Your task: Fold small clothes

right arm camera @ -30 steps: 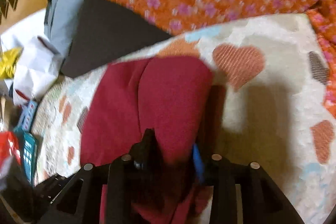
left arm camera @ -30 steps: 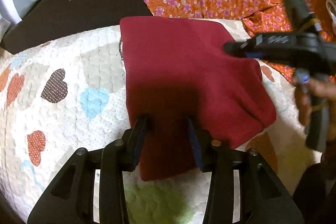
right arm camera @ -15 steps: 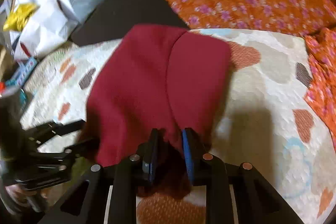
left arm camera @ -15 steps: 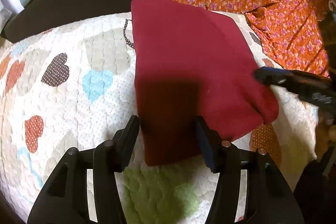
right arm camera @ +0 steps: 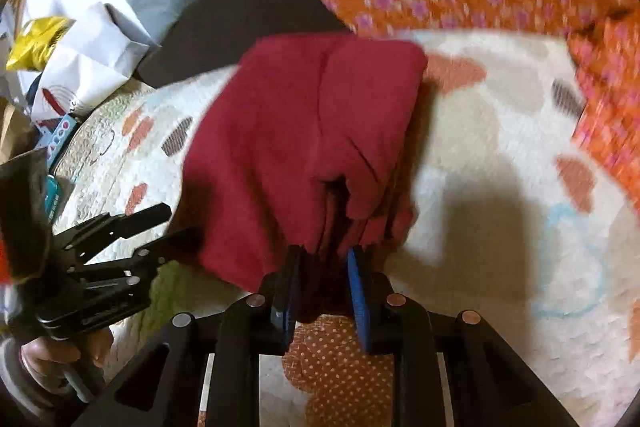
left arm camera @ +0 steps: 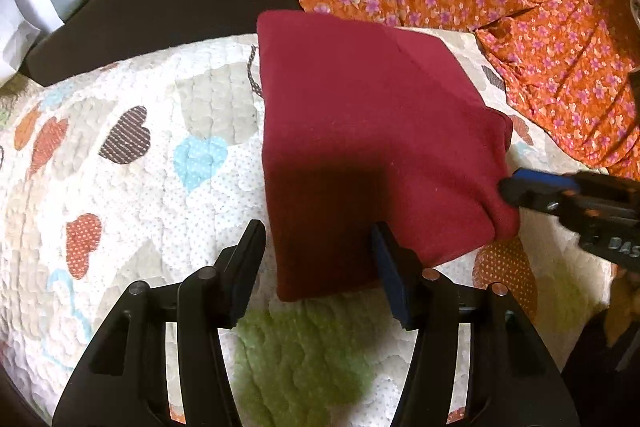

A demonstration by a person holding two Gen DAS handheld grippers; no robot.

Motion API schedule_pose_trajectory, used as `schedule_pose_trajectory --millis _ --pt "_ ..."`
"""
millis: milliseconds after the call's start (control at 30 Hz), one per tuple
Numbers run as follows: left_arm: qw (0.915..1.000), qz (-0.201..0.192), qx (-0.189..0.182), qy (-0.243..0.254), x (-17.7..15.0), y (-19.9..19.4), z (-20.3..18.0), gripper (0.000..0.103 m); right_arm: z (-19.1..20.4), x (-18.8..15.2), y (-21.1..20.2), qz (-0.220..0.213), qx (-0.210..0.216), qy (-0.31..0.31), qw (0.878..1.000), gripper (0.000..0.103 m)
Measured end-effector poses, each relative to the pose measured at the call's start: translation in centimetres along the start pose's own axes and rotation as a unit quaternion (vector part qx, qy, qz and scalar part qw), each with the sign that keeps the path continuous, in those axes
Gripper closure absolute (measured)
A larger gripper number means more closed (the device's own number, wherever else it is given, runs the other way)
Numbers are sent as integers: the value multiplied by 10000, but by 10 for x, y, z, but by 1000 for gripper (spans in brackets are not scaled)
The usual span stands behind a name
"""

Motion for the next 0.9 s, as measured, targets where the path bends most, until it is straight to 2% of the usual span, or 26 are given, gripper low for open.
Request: schedule_pose_trajectory --millis 67,300,433,600,800,833,900 --pt "10000 -68 31 -52 2 -5 0 48 5 3 -10 -105 -58 -91 9999 82" --pt "9992 -363 128 -73 16 -22 -1 48 20 26 -38 -659 332 76 9972 80" --pt "9989 -416 196 -36 31 -20 -2 48 30 39 -23 -627 245 9 9977 80" --pt "9988 -393 297 -43 44 -5 -1 48 23 49 3 -562 -87 56 9984 80" --pt "9992 -311 191 -171 52 15 1 48 12 48 19 -458 -27 136 9989 80" --pt "9993 -295 167 -186 54 18 1 47 11 48 21 -438 -29 128 9990 80" --pt "9993 -271 191 -189 54 22 1 37 9 47 26 -397 -49 99 9991 80"
Point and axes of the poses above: each gripper's, at about its wrist camera, not at the fingertips, and y roughly the way its jaws point, z to its left, x to its top, the point moved 3 cm from there along y, roughly the way its jaws point, and after that the axes turned 4 degrees about z, right-handed, at the moved point
